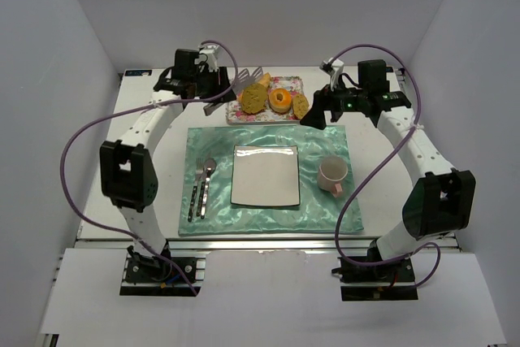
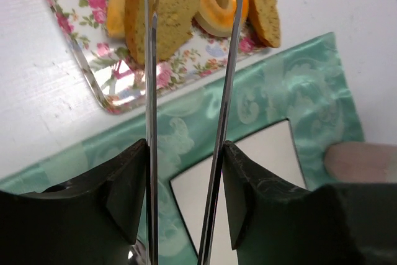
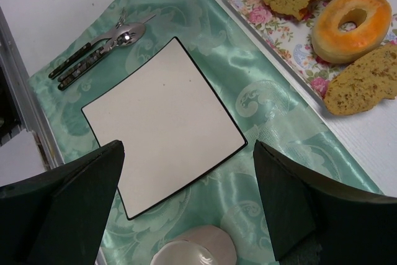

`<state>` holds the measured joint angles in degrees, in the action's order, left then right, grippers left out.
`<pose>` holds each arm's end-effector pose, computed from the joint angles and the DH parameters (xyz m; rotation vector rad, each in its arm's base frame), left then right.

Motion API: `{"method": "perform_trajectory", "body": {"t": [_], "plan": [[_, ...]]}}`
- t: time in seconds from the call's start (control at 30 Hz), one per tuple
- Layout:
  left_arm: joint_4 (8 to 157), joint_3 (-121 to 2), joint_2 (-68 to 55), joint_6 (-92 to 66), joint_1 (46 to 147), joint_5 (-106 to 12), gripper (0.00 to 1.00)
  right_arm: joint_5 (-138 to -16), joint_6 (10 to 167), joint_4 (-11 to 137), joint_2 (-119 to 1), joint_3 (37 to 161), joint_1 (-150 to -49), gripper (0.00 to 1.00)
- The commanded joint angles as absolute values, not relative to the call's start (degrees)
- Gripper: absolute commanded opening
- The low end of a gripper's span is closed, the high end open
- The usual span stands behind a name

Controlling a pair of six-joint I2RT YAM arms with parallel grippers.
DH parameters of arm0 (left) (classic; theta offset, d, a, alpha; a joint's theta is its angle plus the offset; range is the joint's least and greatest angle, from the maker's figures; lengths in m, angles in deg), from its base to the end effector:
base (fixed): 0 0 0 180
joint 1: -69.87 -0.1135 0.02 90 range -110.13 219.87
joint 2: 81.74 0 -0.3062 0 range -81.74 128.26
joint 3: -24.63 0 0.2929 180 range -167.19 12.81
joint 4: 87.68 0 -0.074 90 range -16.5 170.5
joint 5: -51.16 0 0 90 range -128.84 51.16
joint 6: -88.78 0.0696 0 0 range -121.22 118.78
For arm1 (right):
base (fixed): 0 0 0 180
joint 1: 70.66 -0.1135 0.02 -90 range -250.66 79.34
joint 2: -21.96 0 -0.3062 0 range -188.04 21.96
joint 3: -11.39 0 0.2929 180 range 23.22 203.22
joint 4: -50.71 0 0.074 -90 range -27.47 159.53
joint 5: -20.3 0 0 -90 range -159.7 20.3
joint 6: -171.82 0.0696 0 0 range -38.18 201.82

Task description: Place the bread

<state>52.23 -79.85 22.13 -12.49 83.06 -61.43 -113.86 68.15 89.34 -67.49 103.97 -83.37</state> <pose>0.4739 -0.1385 0.3260 0.2524 2.2699 -0.6711 0.3897 0.1376 0.3637 -0.8883 1.9058 0.8260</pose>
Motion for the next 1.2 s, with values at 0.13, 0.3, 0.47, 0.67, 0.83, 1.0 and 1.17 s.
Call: {"method": "perform_trajectory", "body": {"t": [0.13, 0.3, 0.47, 0.67, 0.83, 1.0, 1.17], "plan": [[48.7, -87.9, 28.5, -5.1, 83.3, -54.2, 0.59, -114.9, 68.4, 87.7, -64.0, 102.5, -81.9, 0.89], [50.5, -87.0, 28.6, -3.6, 83.4, -51.5, 0.59, -115.0, 68.6, 87.5, -64.1, 102.2, -81.6, 0.89], [52.4, -85.1, 27.8, -3.3, 83.4, -55.3, 0.60, -115.0, 68.6, 87.7, -65.0, 102.8, -81.6, 0.89], [54.5, -78.5, 23.9, -2.8, 83.3, -61.0, 0.61, -115.0, 68.6, 87.7, -65.1, 102.9, -81.6, 0.89], [54.3, -74.1, 22.5, -2.3, 83.4, -60.5, 0.61, -115.1, 68.7, 87.7, -65.3, 103.0, -81.6, 0.89], [55.3, -74.5, 23.4, -2.7, 83.4, -62.7, 0.53, -115.1, 68.8, 87.7, -65.4, 103.3, -81.6, 0.89], [55.4, -74.9, 24.4, -3.2, 83.4, -63.6, 0.34, -115.0, 68.8, 87.7, -65.0, 102.8, -81.6, 0.89]]}}
